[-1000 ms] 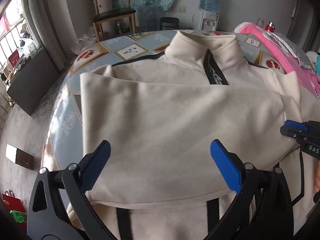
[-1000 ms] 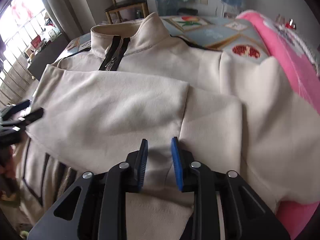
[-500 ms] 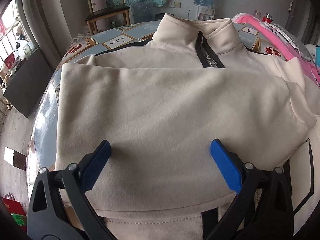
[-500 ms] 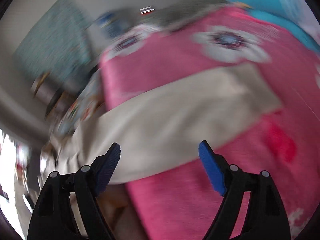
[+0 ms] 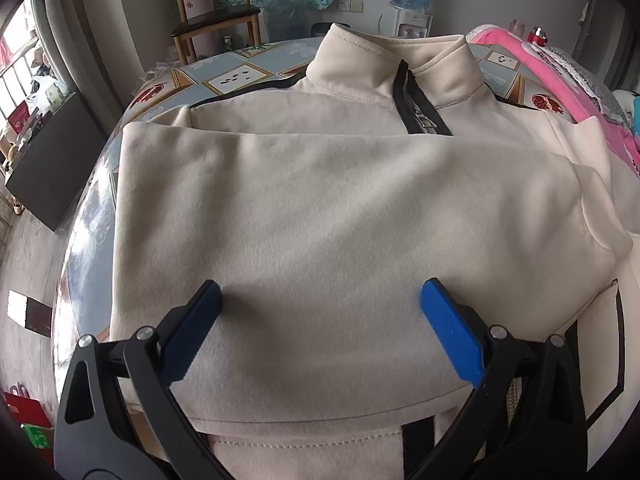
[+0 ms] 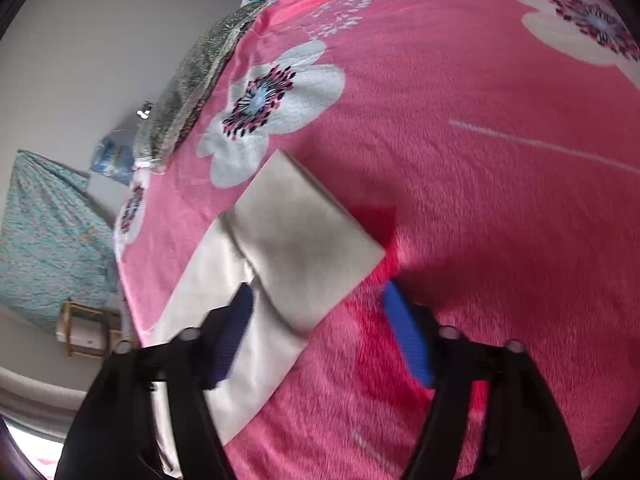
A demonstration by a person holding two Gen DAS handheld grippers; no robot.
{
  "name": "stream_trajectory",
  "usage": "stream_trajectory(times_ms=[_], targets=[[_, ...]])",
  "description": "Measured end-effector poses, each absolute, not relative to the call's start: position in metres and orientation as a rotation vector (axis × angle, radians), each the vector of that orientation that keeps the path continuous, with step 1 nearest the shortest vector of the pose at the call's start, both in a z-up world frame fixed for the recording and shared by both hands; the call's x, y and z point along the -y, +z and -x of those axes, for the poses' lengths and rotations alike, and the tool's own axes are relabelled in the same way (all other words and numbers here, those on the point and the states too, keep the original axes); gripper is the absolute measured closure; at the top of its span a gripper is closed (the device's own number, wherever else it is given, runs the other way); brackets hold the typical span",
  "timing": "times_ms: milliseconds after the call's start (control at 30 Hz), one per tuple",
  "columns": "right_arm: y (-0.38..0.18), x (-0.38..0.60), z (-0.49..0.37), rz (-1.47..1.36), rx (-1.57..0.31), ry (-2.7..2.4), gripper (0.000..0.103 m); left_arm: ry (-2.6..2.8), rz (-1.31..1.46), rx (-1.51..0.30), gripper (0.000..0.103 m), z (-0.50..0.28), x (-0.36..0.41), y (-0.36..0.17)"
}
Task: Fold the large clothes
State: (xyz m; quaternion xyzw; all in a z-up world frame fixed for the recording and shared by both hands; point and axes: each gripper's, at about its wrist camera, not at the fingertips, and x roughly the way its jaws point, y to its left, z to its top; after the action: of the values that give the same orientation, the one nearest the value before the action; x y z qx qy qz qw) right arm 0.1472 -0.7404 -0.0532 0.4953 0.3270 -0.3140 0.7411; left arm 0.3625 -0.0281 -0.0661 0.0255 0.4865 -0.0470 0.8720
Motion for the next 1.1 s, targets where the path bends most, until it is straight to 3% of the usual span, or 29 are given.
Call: stream_trajectory(times_ms=[100,133,200,433,733,933,1100], targets=[[-0.052,0.742,-0.155,-1.040,-0.741,-0.723,0.063,-0.101,-0.054,-1.012,0.006,-0.362,0.028,-0.066],[-0.050,0.742,-0.157,-1.019,-0.743,-0.730,0.079,-0.101,-0.054,-1.014,0.006,-0.362,0.028,-0.067],[-0.037,0.739,-0.157,-0.985,-0.721,-0.714,0.093,-0.103,-0.056,-1.022,0.006,-0.363,0.029,-0.066],[0.072,0.690,-0.170,-0.776,-0.560,-0.568,0.095,-0.109,-0.055,-1.028,0.006,-0.365,0.028,-0.066],[0.230,0.538,-0.215,-0.513,-0.380,-0.164,0.096,-0.143,-0.050,-0.978,0.006,-0.355,0.024,-0.049],[0.248,0.407,-0.263,-0.411,-0.405,0.136,0.095,-0.122,-0.015,-1.003,0.006,-0.349,0.006,-0.048],[0.195,0.301,-0.314,-0.367,-0.547,0.311,0.095,-0.111,0.033,-1.005,0.006,-0.335,-0.024,-0.040]])
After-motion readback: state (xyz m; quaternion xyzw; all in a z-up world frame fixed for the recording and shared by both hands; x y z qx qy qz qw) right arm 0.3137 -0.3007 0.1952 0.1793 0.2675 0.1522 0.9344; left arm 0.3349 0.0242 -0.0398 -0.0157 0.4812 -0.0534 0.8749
